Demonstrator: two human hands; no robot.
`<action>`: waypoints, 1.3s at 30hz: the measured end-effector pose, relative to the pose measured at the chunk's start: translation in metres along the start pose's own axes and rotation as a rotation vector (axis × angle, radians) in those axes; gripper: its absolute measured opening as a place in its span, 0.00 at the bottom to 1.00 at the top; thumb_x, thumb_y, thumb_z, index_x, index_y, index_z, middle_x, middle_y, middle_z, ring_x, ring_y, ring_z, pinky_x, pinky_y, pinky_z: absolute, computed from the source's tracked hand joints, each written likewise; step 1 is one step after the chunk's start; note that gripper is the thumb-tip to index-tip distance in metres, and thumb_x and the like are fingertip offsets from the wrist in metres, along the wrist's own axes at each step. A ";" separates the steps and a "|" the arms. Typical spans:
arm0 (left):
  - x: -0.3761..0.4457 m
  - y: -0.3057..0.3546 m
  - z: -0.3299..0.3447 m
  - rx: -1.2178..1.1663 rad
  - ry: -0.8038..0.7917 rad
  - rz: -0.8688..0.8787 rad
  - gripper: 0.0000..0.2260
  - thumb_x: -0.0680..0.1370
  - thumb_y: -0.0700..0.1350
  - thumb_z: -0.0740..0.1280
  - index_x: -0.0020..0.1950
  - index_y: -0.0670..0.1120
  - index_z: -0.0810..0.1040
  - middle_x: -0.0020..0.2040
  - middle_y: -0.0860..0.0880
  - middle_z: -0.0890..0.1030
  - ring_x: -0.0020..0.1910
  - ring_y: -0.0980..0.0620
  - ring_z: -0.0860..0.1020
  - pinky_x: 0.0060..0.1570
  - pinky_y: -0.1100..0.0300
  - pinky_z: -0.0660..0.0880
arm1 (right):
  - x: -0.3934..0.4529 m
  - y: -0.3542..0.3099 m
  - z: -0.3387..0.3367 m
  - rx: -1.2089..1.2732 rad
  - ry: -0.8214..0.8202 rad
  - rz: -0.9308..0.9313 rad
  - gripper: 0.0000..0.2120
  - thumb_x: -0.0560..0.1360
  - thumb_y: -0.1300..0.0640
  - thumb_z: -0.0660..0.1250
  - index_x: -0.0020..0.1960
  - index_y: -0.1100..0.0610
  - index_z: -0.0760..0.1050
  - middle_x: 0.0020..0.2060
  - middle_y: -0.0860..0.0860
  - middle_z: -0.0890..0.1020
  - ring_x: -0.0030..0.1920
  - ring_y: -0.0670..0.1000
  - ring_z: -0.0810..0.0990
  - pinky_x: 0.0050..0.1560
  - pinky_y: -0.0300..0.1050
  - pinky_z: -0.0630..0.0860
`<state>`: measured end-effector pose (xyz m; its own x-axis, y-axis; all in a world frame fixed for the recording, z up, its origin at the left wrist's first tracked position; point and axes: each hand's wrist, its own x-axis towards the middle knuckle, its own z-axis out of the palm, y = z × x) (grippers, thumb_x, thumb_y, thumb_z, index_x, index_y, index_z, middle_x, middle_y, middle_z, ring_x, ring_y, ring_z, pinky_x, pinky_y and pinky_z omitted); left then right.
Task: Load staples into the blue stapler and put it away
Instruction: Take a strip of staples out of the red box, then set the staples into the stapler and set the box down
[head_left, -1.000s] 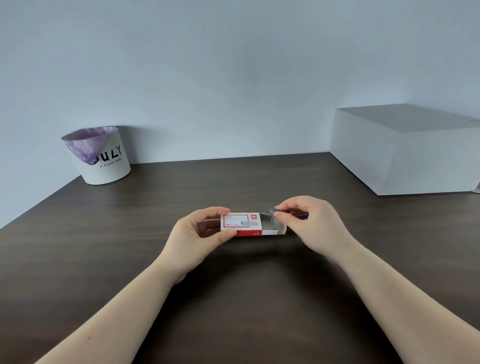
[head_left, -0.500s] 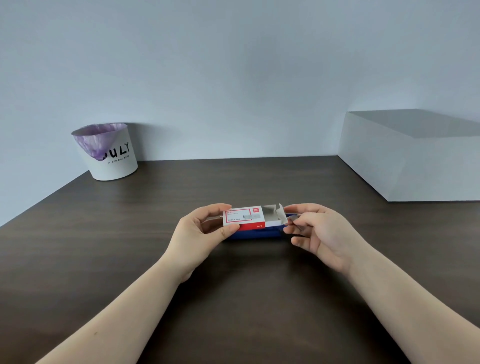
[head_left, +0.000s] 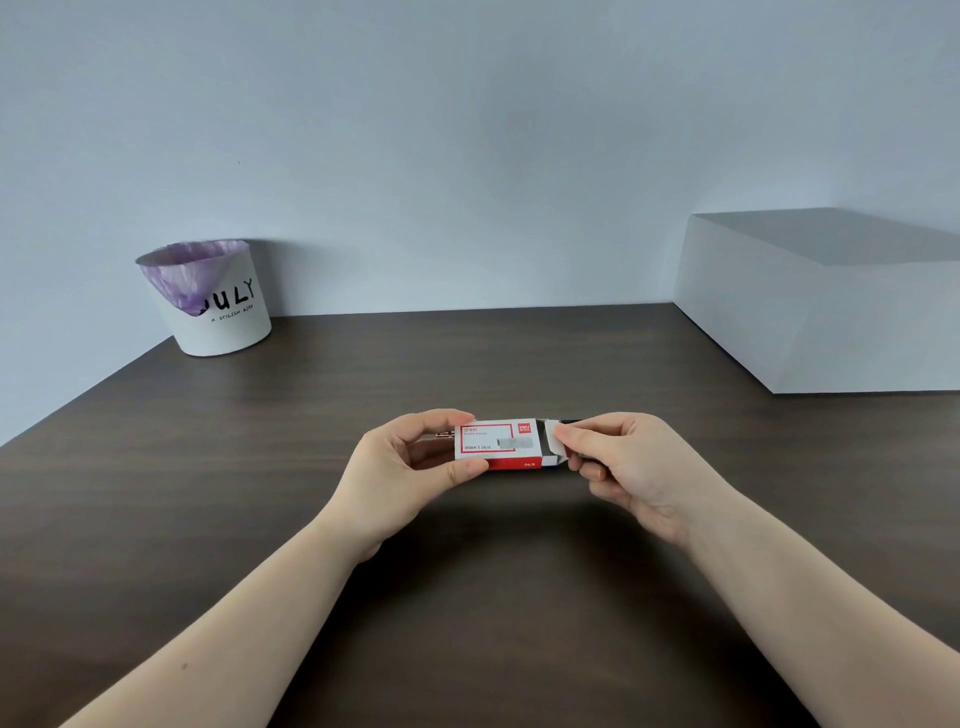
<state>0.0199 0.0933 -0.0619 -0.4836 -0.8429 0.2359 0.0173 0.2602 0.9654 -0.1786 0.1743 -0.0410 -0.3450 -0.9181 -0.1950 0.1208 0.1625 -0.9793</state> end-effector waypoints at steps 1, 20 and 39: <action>0.000 0.000 0.000 0.003 -0.001 0.003 0.19 0.61 0.42 0.75 0.51 0.48 0.81 0.48 0.52 0.86 0.51 0.54 0.83 0.51 0.65 0.78 | 0.000 0.000 0.000 -0.015 0.011 -0.001 0.06 0.73 0.62 0.69 0.45 0.66 0.80 0.29 0.54 0.77 0.23 0.44 0.68 0.19 0.33 0.62; -0.001 0.002 0.002 0.095 -0.024 0.018 0.21 0.59 0.42 0.77 0.51 0.44 0.81 0.49 0.46 0.86 0.49 0.50 0.83 0.52 0.60 0.79 | 0.002 0.007 0.000 -0.098 -0.051 -0.138 0.06 0.75 0.64 0.65 0.45 0.67 0.79 0.29 0.56 0.79 0.24 0.46 0.67 0.20 0.34 0.60; -0.013 0.013 0.000 0.773 -0.188 0.024 0.23 0.60 0.56 0.78 0.53 0.58 0.78 0.43 0.68 0.74 0.49 0.65 0.74 0.46 0.78 0.66 | 0.002 -0.003 -0.002 -0.202 -0.031 -0.037 0.13 0.80 0.62 0.56 0.54 0.62 0.78 0.42 0.57 0.81 0.32 0.47 0.64 0.31 0.38 0.63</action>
<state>0.0264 0.1073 -0.0528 -0.6317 -0.7573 0.1658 -0.5496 0.5883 0.5932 -0.1811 0.1731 -0.0389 -0.3165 -0.9350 -0.1601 -0.0818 0.1951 -0.9774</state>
